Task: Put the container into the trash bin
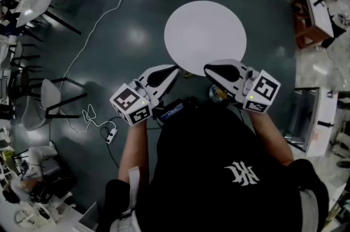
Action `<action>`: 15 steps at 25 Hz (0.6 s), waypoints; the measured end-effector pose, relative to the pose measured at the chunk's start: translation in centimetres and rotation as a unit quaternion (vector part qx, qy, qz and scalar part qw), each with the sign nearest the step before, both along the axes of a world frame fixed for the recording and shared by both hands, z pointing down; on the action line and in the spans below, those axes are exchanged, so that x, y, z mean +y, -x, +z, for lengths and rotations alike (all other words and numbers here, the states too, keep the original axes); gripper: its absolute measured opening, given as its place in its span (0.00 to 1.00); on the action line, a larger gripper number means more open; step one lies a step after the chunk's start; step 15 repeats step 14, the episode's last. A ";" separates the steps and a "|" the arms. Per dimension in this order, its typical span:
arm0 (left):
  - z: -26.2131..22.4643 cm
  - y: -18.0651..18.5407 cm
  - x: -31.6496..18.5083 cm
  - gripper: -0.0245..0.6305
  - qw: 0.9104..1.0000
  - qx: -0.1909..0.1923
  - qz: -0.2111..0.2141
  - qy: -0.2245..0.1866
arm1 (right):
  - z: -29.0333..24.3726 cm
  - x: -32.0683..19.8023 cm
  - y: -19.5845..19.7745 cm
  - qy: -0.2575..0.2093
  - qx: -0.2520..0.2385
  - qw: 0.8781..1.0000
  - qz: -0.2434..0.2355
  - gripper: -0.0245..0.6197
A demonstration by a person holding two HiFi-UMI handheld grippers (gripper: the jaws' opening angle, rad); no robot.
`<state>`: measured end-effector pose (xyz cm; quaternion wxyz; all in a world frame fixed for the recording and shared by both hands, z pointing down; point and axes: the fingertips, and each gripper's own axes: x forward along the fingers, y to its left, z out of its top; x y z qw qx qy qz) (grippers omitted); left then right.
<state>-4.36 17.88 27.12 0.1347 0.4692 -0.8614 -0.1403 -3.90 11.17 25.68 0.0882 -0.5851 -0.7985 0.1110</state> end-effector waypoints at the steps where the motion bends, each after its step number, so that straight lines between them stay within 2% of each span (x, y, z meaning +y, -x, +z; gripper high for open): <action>1: 0.0 0.0 0.1 0.04 1.000 0.000 -0.004 0.001 | 0.2 0.1 -0.2 -0.007 0.000 1.000 -0.002 0.09; 7: -0.9 -0.4 -0.9 0.04 1.000 0.002 -0.004 0.008 | 0.6 -1.0 -1.0 -0.004 0.018 1.000 0.006 0.09; 15: -0.3 -1.8 -4.2 0.04 1.000 -0.007 -0.006 0.024 | 1.4 -4.7 -2.1 0.005 0.014 1.000 0.011 0.10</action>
